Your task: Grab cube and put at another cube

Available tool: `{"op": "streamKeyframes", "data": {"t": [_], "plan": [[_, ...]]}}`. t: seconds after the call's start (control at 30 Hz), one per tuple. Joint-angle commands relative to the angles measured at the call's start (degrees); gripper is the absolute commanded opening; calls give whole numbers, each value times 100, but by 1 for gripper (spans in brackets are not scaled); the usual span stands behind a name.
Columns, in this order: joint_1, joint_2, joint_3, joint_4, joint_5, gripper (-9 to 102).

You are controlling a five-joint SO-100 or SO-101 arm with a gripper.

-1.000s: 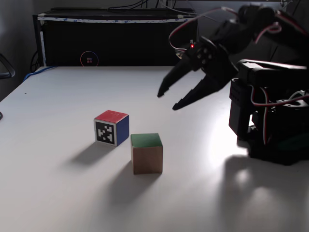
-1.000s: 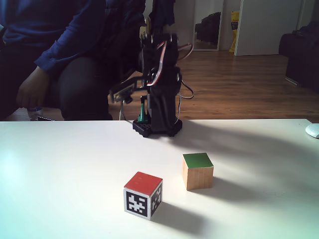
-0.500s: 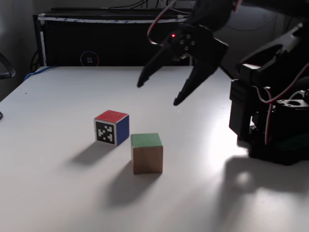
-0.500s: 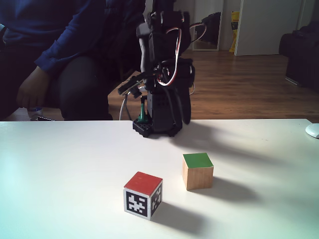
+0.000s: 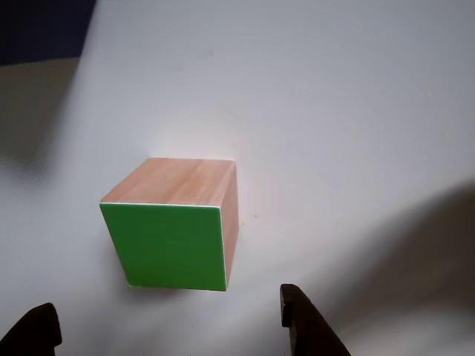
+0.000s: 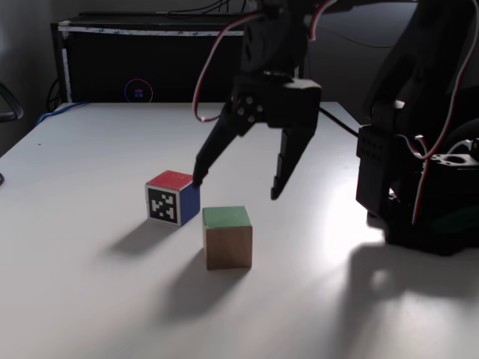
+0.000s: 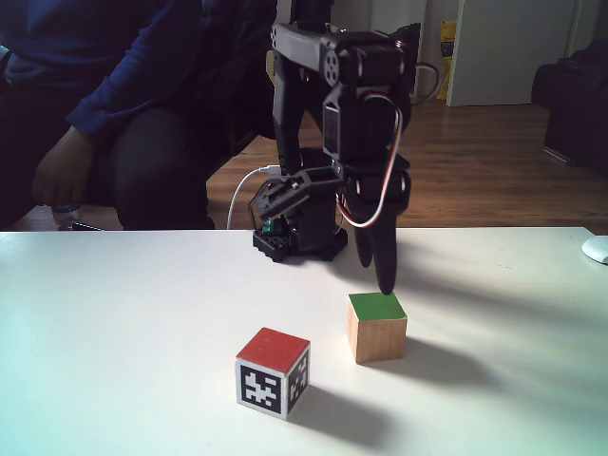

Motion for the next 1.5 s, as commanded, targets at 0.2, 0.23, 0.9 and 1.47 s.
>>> {"op": "streamKeyframes", "data": {"t": [0.2, 0.23, 0.9, 1.47], "plan": [[62, -765, -501, -220, -211, 46], [105, -853, -519, -272, -264, 46], [255, -1942, -545, -1002, -422, 40], [422, -1775, -396, -1327, -492, 18]]}}
